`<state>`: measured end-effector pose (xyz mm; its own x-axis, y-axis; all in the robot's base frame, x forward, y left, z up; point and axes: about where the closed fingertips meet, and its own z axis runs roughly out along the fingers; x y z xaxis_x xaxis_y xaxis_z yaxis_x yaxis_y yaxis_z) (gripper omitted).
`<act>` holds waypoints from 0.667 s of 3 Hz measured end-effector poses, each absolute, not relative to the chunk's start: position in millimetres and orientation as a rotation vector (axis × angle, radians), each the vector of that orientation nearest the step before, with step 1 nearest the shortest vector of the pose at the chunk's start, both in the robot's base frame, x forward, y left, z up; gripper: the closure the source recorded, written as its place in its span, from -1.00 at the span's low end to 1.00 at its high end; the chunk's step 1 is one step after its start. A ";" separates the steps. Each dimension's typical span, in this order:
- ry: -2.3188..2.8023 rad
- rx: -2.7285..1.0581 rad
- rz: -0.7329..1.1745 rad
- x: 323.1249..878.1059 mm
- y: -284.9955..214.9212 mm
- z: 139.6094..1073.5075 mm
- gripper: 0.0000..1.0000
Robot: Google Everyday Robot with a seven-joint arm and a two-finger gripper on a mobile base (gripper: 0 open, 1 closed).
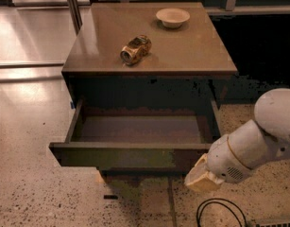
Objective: Close top drawer
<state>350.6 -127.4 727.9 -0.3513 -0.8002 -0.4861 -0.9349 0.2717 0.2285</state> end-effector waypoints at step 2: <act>2.117 -1.530 0.825 372.2 -44.4 724.4 1.00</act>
Offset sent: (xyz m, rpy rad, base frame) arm 0.0338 0.1218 -0.0063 0.2323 -0.0583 0.0004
